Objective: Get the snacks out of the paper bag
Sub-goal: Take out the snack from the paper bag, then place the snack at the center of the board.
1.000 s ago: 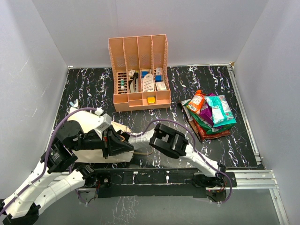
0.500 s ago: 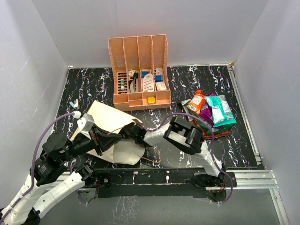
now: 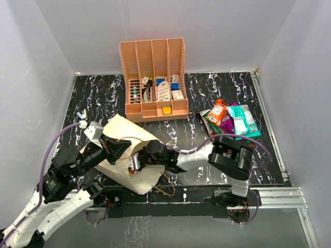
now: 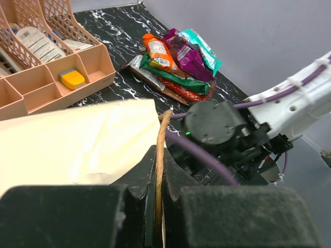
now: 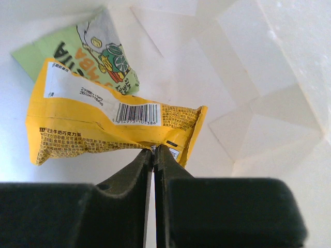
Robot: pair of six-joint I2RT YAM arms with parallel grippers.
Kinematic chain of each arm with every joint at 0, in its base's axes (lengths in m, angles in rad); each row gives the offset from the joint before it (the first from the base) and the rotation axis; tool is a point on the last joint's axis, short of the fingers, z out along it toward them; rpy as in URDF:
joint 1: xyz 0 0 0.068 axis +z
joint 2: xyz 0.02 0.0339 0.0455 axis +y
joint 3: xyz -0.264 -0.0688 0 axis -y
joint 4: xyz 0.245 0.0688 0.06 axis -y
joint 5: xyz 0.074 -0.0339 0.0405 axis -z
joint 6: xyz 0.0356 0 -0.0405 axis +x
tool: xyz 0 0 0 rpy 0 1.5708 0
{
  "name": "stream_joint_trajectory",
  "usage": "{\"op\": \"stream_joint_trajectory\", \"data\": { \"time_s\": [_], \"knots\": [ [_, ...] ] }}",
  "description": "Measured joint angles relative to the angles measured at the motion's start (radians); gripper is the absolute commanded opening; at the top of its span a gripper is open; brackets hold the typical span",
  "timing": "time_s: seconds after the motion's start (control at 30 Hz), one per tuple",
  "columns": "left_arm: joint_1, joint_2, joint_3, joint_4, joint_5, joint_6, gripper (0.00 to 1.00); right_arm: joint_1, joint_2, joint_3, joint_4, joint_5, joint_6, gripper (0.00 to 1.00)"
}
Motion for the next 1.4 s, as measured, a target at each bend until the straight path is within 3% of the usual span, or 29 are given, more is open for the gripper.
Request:
{"op": "stream_joint_trajectory", "data": {
  "time_s": [0.4,0.63,1.1,1.27,1.4],
  "knots": [
    [0.000,-0.019,-0.024,0.024,-0.034,0.040,0.00,-0.006,-0.433,-0.276,-0.203,0.085,0.177,0.07],
    [0.000,-0.041,-0.032,0.011,-0.047,0.045,0.00,-0.007,-0.583,-0.296,-0.304,0.173,0.386,0.07],
    [0.000,-0.024,-0.050,-0.072,-0.208,0.032,0.00,-0.007,-0.940,0.002,-0.890,0.680,0.877,0.07],
    [0.000,-0.046,-0.063,-0.095,-0.214,0.038,0.00,-0.028,-0.950,0.027,-1.062,0.923,1.038,0.07],
    [0.000,-0.076,-0.073,-0.099,-0.214,0.043,0.00,-0.159,-0.872,0.042,-1.133,1.006,1.077,0.07]
  ]
}}
